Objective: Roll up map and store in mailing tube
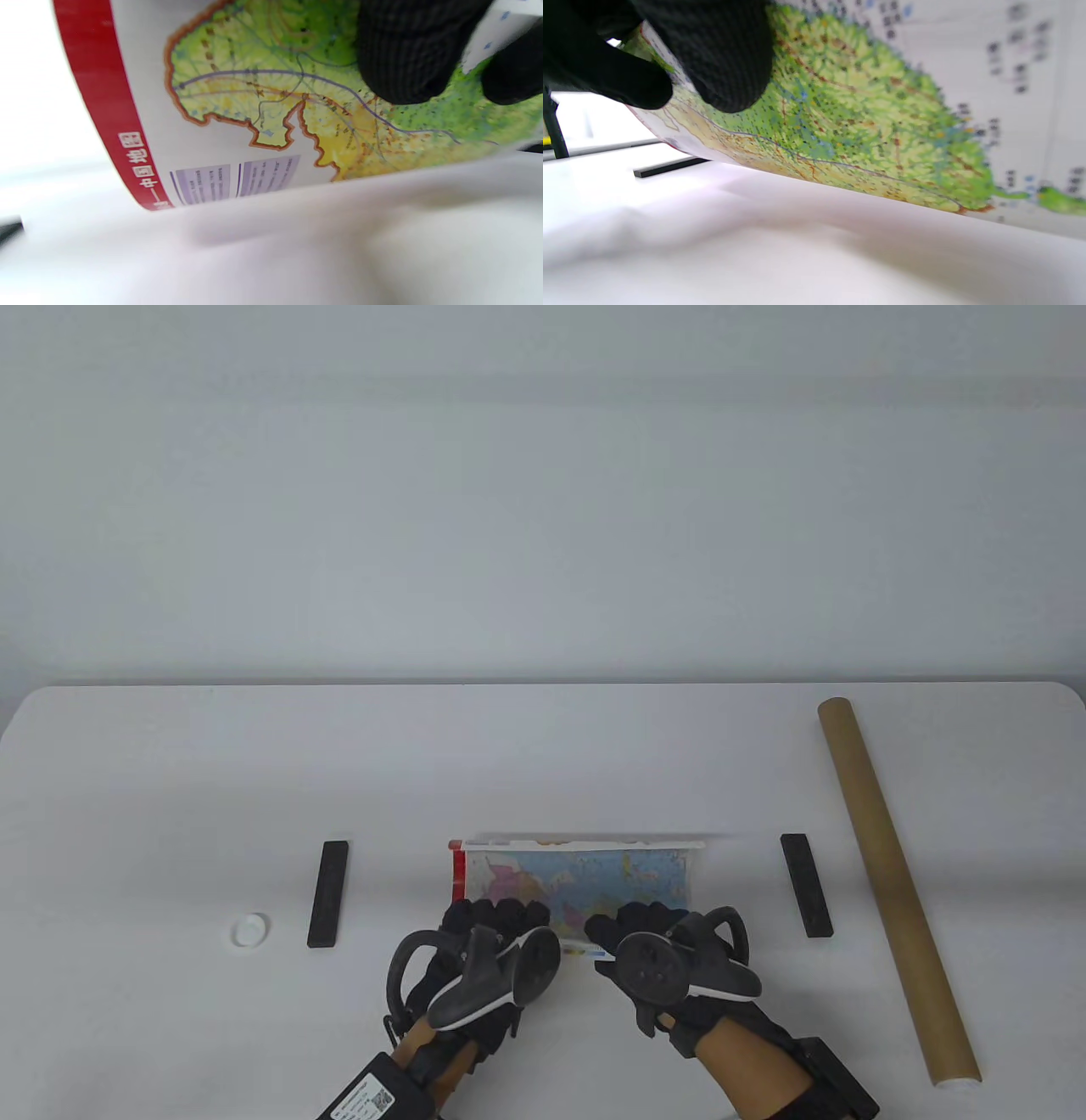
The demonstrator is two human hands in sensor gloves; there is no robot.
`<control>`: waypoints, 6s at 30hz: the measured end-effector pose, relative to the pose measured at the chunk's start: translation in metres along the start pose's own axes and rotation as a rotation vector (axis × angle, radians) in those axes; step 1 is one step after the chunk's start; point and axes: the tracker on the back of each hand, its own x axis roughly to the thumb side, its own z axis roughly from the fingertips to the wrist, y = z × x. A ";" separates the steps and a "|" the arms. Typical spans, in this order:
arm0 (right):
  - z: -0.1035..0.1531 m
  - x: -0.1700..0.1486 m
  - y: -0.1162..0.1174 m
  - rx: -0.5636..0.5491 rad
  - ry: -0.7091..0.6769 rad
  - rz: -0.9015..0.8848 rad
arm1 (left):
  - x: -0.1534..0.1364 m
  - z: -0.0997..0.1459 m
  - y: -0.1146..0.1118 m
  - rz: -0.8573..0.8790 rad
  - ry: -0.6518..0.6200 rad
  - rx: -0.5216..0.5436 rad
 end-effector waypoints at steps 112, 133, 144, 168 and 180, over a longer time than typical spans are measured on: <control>0.003 0.013 -0.003 -0.101 0.021 0.243 | -0.005 -0.001 -0.002 0.086 0.011 -0.013; 0.009 0.030 -0.003 -0.161 -0.090 0.363 | -0.024 -0.010 -0.011 0.339 0.055 -0.293; 0.001 0.012 -0.001 -0.048 0.017 0.115 | -0.005 0.002 -0.001 0.037 0.028 -0.007; 0.012 0.027 -0.007 -0.182 -0.094 0.393 | -0.027 -0.010 -0.014 0.363 0.083 -0.234; 0.005 0.014 -0.006 -0.084 -0.025 0.229 | -0.011 -0.002 -0.006 0.140 0.020 -0.057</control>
